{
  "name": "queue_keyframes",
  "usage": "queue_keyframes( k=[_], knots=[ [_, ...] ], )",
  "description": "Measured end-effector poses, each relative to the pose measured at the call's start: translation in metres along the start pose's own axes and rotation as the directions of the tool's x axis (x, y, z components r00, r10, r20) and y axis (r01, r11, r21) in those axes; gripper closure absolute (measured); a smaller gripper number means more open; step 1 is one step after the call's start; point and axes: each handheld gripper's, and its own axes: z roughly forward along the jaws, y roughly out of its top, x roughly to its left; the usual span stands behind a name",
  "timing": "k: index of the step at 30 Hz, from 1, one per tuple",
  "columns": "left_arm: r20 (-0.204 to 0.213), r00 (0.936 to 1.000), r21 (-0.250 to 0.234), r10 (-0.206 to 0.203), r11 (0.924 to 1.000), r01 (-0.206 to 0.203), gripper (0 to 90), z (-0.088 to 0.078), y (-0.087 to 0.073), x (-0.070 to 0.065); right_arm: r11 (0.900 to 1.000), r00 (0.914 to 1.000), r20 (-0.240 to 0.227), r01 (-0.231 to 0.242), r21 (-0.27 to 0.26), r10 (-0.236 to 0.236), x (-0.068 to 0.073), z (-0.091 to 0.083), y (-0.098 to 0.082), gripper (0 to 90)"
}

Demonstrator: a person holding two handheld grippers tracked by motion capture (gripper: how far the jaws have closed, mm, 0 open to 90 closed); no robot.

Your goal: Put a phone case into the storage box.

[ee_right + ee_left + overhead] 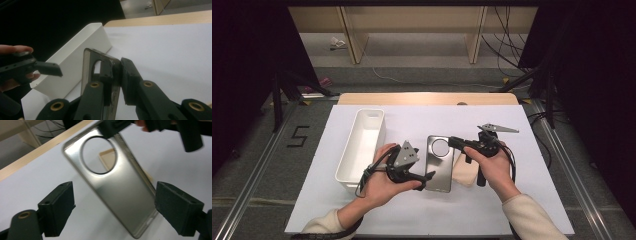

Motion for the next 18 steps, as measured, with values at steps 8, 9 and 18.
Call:
queue_keyframes(
  k=[8,9,18],
  knots=[
    [0.002,0.9851,-0.063,-0.172,0.9831,0.172,29.0,-0.002,0.0,0.018,0.999,0.9995,-0.003,0.032,-0.031,-0.032,0.004,-0.003,0.003,80.9],
    [0.007,0.9839,-0.068,-0.179,0.9815,0.179,32.7,-0.001,0.001,0.02,0.999,0.9994,-0.006,0.033,-0.032,-0.033,0.004,-0.003,0.003,80.9],
    [0.015,0.9702,-0.087,-0.242,0.9663,0.242,46.0,0.006,0.012,0.026,0.998,0.999,-0.01,0.044,-0.047,-0.045,0.007,-0.002,0.003,80.9]
  ],
)
